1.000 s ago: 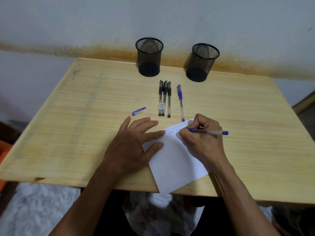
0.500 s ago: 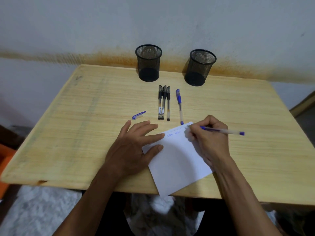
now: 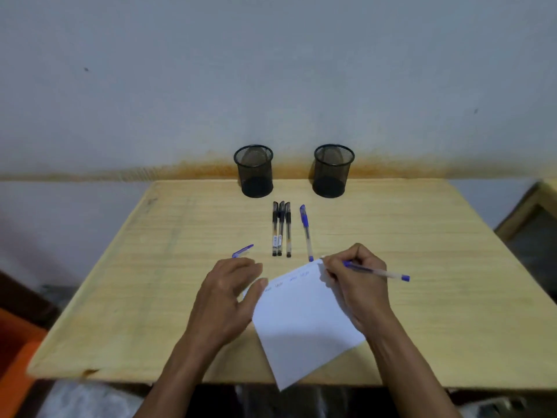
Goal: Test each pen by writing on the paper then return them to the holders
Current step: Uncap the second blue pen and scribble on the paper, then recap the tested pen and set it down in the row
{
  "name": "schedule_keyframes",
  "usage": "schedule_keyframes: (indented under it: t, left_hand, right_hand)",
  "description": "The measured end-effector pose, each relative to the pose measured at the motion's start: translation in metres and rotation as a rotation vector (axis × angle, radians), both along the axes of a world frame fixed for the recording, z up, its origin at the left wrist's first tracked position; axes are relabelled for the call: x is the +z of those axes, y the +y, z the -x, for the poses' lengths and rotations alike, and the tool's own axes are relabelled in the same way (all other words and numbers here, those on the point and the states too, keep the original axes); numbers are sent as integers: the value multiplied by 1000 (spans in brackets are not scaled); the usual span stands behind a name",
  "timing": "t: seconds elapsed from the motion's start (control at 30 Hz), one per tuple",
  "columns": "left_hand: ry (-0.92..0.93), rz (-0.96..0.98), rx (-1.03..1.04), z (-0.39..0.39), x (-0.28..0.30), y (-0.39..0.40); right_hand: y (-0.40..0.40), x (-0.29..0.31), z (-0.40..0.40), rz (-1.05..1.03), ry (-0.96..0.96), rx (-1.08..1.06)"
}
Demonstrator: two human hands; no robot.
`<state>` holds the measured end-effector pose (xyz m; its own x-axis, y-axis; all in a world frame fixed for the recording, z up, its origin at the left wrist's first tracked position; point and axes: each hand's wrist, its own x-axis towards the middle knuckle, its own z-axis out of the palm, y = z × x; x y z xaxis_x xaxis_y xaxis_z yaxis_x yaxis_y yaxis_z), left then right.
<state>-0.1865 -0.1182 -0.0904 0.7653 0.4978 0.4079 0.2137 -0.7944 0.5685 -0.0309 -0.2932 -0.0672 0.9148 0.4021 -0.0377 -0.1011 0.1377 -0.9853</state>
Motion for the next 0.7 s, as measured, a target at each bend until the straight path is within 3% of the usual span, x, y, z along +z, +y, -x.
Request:
schedule_keyframes:
  t: [0.13, 0.27, 0.33, 0.5, 0.7]
  left_hand:
    - [-23, -42, 266, -9, 15, 11]
    - [218, -68, 291, -22, 20, 28]
    - [245, -106, 278, -25, 19, 29]
    - [183, -108, 296, -25, 17, 25]
    - [-16, 197, 208, -17, 38, 6]
  right_hand:
    - [1, -5, 10, 186, -202, 67]
    - [-1, -2, 14, 202, -261, 73]
    - [-1, -2, 12, 180, -232, 64]
    - [0, -6, 11, 176, -209, 82]
    - [-2, 13, 13, 136, -277, 39]
